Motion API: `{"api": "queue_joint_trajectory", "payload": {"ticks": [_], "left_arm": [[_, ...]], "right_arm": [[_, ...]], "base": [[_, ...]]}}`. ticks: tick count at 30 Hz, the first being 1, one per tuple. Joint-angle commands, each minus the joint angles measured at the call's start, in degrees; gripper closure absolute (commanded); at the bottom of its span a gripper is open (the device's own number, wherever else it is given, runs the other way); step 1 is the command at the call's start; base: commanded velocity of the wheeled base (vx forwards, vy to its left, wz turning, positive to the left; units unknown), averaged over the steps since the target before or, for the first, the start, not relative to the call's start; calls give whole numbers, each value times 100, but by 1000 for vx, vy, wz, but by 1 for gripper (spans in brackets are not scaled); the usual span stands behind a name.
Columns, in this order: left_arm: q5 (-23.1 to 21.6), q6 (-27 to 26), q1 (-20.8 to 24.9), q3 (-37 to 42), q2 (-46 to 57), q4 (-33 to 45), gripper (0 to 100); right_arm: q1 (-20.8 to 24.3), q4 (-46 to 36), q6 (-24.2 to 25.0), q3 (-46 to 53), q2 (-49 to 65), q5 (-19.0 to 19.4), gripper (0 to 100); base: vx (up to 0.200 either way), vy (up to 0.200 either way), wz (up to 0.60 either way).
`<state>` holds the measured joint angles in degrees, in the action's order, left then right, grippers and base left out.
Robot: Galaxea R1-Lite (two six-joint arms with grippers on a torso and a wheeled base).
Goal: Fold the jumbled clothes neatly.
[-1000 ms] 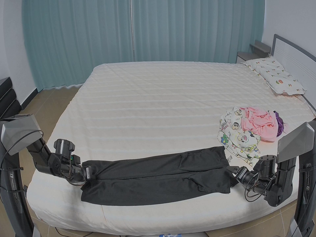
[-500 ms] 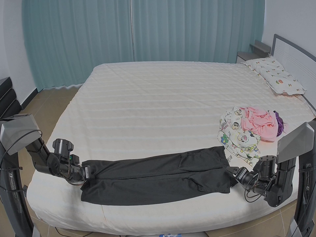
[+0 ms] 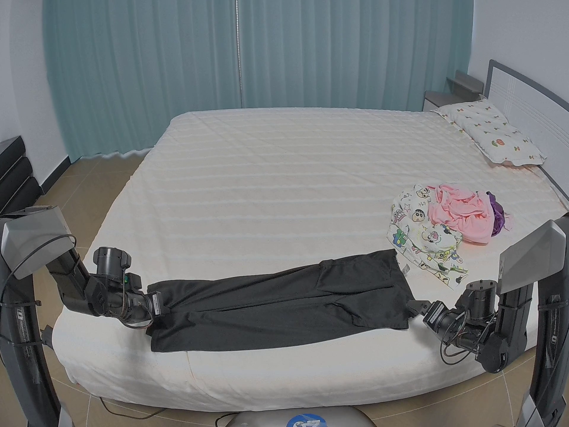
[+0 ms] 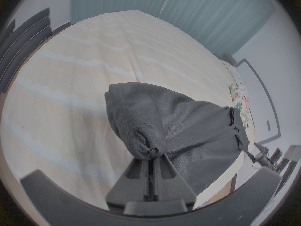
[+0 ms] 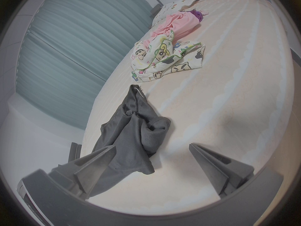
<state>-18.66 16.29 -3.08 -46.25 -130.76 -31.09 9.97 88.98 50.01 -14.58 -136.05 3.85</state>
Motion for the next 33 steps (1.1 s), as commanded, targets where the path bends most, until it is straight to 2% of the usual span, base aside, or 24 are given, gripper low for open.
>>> {"api": "queue_joint_trajectory", "payload": {"ticks": [1, 10, 27, 33], "left_arm": [[21, 314, 54, -174, 24, -47, 100], [21, 1078, 326, -174, 358, -12, 100], [29, 1219, 502, -200, 455, -3, 100], [276, 1518, 651, -297, 534, -3, 100]], "right_arm": [[-4, 85, 0, -10, 8, 1, 0], [-4, 85, 0, -10, 17, 1, 0], [-4, 85, 0, -10, 17, 1, 0], [-4, 85, 0, -19, 17, 1, 0]], "base": [[0, 0, 0], [0, 0, 0], [0, 0, 0], [0, -33, 0]]}}
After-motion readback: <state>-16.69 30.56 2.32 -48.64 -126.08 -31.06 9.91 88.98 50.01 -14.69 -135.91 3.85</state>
